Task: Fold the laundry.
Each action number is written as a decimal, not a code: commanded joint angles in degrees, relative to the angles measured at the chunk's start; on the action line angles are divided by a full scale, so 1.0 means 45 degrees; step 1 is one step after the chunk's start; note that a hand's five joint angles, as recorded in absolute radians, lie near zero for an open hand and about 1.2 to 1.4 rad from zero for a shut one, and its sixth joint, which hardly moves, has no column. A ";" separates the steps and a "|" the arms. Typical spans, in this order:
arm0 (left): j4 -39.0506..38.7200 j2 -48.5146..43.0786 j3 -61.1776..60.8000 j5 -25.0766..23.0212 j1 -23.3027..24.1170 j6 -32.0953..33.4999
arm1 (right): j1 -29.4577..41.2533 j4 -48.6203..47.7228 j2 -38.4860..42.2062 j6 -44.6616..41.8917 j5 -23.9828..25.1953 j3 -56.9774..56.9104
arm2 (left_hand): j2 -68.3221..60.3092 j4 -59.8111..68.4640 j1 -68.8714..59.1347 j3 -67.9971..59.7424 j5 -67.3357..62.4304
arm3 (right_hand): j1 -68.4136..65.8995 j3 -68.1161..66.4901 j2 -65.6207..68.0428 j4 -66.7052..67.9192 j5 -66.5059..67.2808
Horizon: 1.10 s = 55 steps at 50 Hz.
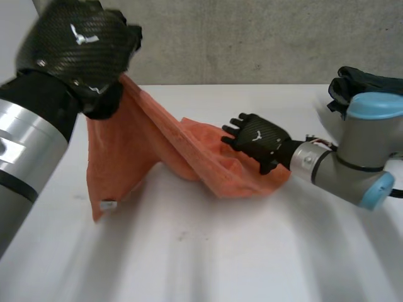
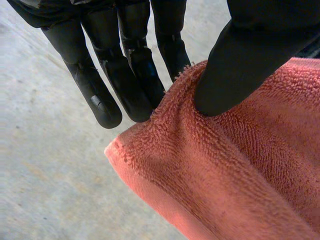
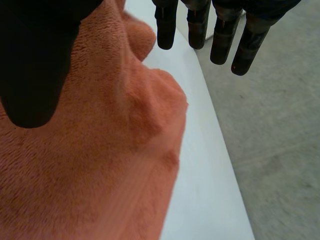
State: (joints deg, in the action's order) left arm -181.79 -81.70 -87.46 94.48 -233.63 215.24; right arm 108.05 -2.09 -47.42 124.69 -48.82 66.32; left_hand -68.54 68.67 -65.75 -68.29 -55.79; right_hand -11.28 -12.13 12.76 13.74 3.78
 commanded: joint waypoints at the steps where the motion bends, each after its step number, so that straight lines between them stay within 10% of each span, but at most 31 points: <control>1: -0.0071 0.0538 0.0081 -0.0039 0.0003 0.0020 | 0.0638 0.0092 0.1241 0.0084 0.0088 -0.0694 | -0.2546 0.2519 -0.3167 -0.2602 -0.3158 | 0.0042 0.0230 -0.0370 -0.0589 -0.0596; 7: -0.0052 0.0440 0.0198 -0.0039 -0.0074 0.0020 | 0.0677 -0.0044 0.0930 0.0395 -0.0789 -0.0947 | -0.2546 0.2519 -0.3167 -0.2602 -0.3158 | -0.0369 -0.0182 0.0041 -0.0178 -0.0185; 14: -0.0072 0.0284 0.0198 -0.0058 -0.0367 0.0293 | -0.0880 0.0207 -0.1857 0.5153 -0.4775 0.0218 | -0.2546 0.2519 -0.3167 -0.2602 -0.3158 | -0.0257 -0.0069 -0.0071 -0.0290 -0.0297; 27: -0.0716 0.0323 0.0491 -0.0058 -0.0368 0.0450 | -0.1727 0.3220 -0.3408 0.7913 -0.1651 0.3934 | -0.2546 0.2519 -0.3167 -0.2602 -0.3158 | -0.0107 0.0080 -0.0220 -0.0439 -0.0446; 40: -0.0736 0.0538 0.1233 -0.0019 -0.0348 0.0411 | -0.0262 -0.0961 0.0439 1.1041 -0.4500 0.1437 | -0.2546 0.2519 -0.3167 -0.2602 -0.3158 | -0.1339 -0.1152 0.1011 0.0792 0.0785; 44: -0.0794 0.0557 0.1428 -0.0019 -0.0348 0.0391 | 0.0071 -0.1313 0.1240 1.1002 -0.5205 0.0518 | -0.2546 0.2519 -0.3167 -0.2602 -0.3158 | -0.5548 -0.5361 0.5220 0.5002 0.4994; 45: -0.0872 0.0615 0.1467 0.0000 -0.0348 0.0391 | 0.0052 -0.1430 0.1454 1.1041 -0.5341 0.0285 | -0.2546 0.2519 -0.3167 -0.2602 -0.3158 | -1.1670 -1.1483 1.1343 1.1124 1.1117; 55: -0.1400 0.0850 0.1214 0.0020 -0.0874 0.0391 | -0.1019 -0.1255 -0.2151 0.9988 -0.5226 0.0886 | -0.2546 0.2519 -0.3167 -0.2602 -0.3158 | -1.5270 -1.5083 1.4943 1.4724 1.4716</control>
State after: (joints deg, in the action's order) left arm -186.68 -78.44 -80.96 94.53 -235.39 217.01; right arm 108.25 -8.51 -42.52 173.90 -73.47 67.38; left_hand -68.55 68.87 -65.75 -68.30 -55.79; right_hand -56.90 -67.05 67.24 67.06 55.84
